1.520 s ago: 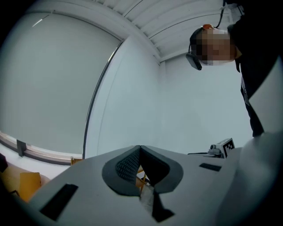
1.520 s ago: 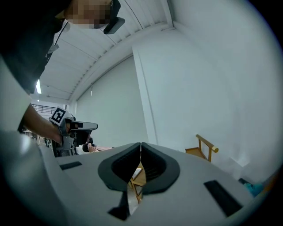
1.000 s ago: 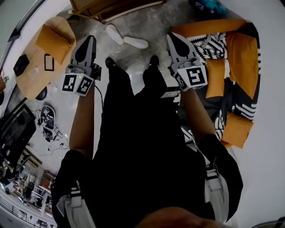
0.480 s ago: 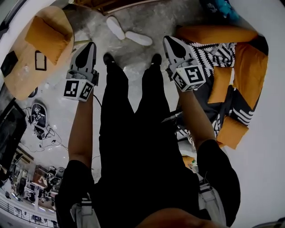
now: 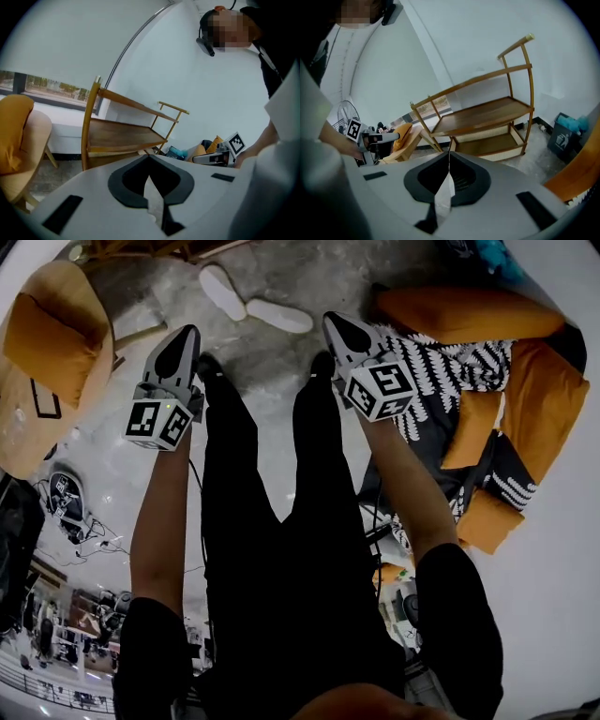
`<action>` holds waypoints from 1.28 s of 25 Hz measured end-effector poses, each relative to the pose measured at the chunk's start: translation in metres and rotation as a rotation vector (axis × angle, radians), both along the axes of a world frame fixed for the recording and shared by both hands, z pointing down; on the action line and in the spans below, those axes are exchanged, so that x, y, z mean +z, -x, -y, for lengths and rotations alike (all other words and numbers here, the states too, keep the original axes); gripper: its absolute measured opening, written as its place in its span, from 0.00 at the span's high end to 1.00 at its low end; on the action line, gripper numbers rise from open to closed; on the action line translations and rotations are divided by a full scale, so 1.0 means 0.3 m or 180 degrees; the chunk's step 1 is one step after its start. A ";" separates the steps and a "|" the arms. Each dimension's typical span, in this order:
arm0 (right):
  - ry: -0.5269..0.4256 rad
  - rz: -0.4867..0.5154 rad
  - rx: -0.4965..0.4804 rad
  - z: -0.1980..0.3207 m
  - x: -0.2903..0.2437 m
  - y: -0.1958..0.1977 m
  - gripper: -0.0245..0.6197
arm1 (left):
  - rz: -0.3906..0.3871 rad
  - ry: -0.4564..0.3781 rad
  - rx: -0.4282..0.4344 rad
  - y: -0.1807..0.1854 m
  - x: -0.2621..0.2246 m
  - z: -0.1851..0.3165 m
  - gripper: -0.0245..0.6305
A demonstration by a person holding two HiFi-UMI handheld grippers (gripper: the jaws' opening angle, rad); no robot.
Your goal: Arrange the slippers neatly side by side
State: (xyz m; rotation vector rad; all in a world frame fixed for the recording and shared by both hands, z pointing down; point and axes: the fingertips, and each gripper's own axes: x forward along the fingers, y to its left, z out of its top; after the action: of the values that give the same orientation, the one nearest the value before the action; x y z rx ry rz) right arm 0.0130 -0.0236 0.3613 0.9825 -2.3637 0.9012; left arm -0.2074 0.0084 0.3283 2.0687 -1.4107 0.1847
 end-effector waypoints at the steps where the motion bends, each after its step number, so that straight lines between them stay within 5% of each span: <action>1: 0.0057 -0.0022 0.0010 -0.004 0.051 -0.005 0.91 | -0.0004 0.0056 0.0024 -0.012 0.050 0.004 0.94; 11: 0.0810 -0.0120 -0.0005 -0.128 0.569 0.015 0.91 | -0.0080 0.0788 0.0260 -0.133 0.532 -0.047 0.94; 20: 0.1779 0.0211 0.1181 -0.224 0.909 -0.126 0.91 | 0.0021 0.1487 0.0366 -0.129 0.862 -0.168 0.94; 32: 0.2080 0.0399 0.1636 -0.324 1.121 -0.200 0.91 | 0.0354 0.1992 0.0787 -0.149 1.167 -0.249 0.94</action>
State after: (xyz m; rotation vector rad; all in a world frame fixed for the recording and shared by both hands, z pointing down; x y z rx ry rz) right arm 0.0729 0.0737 0.6977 1.2713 -1.6983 1.8170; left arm -0.1628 0.0830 0.6784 1.7061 -0.9789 0.7517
